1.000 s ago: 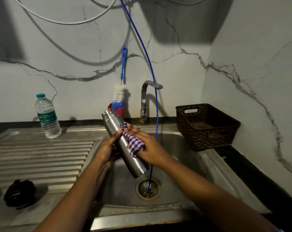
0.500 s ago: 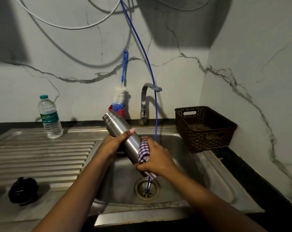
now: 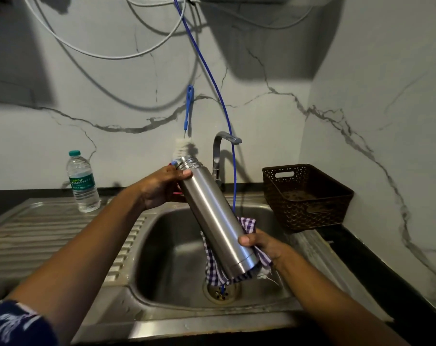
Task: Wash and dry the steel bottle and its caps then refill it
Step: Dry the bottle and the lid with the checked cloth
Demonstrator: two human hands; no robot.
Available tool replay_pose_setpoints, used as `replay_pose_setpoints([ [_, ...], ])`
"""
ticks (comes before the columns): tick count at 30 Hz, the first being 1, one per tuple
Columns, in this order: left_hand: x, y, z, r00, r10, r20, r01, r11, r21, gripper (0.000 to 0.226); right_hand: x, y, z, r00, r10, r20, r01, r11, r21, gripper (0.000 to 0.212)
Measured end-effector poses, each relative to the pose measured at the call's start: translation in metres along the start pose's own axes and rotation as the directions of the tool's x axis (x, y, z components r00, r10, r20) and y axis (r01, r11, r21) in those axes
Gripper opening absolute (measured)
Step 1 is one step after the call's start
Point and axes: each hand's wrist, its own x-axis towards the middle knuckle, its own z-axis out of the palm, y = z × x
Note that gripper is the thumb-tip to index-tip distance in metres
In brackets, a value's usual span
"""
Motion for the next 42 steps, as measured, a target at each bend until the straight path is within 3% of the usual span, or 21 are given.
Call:
replay_pose_setpoints([
  [6,0.001,0.003,0.01,0.986,0.065,-0.156,-0.064,0.998,0.016,0.098,-0.004,-0.005,0.0,0.99,-0.102,-0.095,0.106,0.994,0.034,0.095],
  [9,0.0,0.01,0.019,0.982,0.078,-0.175,-0.059,0.992,0.11,0.078,-0.001,-0.021,0.01,0.981,-0.168,-0.099,0.153,0.978,-0.141,0.091],
  [13,0.002,0.015,0.031,0.981,0.096,-0.167,-0.059,0.975,0.213,0.062,0.02,-0.049,0.034,0.906,-0.351,-0.236,0.26,0.903,-0.342,0.092],
  [16,0.005,0.021,0.033,0.973,0.11,-0.203,-0.056,0.966,0.252,0.046,0.013,-0.046,0.04,0.855,-0.465,-0.231,0.239,0.747,-0.621,0.096],
  [18,0.007,0.024,0.032,0.961,0.109,-0.254,-0.037,0.962,0.271,0.032,-0.002,-0.029,0.036,0.88,-0.429,-0.202,0.157,0.665,-0.731,0.096],
  [21,0.011,0.022,0.032,0.948,0.076,-0.309,0.009,0.964,0.265,0.036,-0.014,-0.004,0.033,0.842,-0.514,-0.163,0.136,0.494,-0.858,0.089],
  [23,0.012,0.021,0.035,0.947,0.041,-0.32,0.045,0.966,0.256,0.039,-0.005,-0.003,0.037,0.765,-0.641,-0.064,0.124,0.244,-0.962,0.091],
  [25,0.013,0.023,0.038,0.95,0.011,-0.312,0.071,0.966,0.25,0.044,0.009,-0.013,0.039,0.702,-0.702,0.116,0.058,-0.106,-0.993,0.095],
  [27,0.013,0.025,0.038,0.949,0.003,-0.315,0.089,0.957,0.277,0.046,0.016,-0.019,0.037,0.718,-0.632,0.291,0.037,-0.383,-0.923,0.094],
  [30,0.012,0.027,0.035,0.944,0.016,-0.329,0.092,0.946,0.31,0.055,0.006,-0.006,0.022,0.777,-0.423,0.466,0.133,-0.613,-0.779,0.09],
  [33,0.013,0.026,0.039,0.949,0.036,-0.314,0.081,0.933,0.351,0.044,-0.003,-0.001,0.018,0.752,-0.41,0.515,0.093,-0.709,-0.699,0.087],
  [37,0.014,0.026,0.046,0.945,0.11,-0.308,0.038,0.899,0.437,0.03,0.018,-0.03,0.035,0.716,-0.522,0.465,0.009,-0.658,-0.753,0.083],
  [40,0.013,0.027,0.044,0.944,0.105,-0.312,0.033,0.912,0.41,0.031,0.014,-0.017,0.032,0.745,-0.494,0.448,0.03,-0.646,-0.763,0.083],
  [42,0.012,0.026,0.04,0.94,0.102,-0.326,0.034,0.921,0.388,0.039,0.0,0.008,0.019,0.786,-0.399,0.472,0.078,-0.693,-0.717,0.081],
])
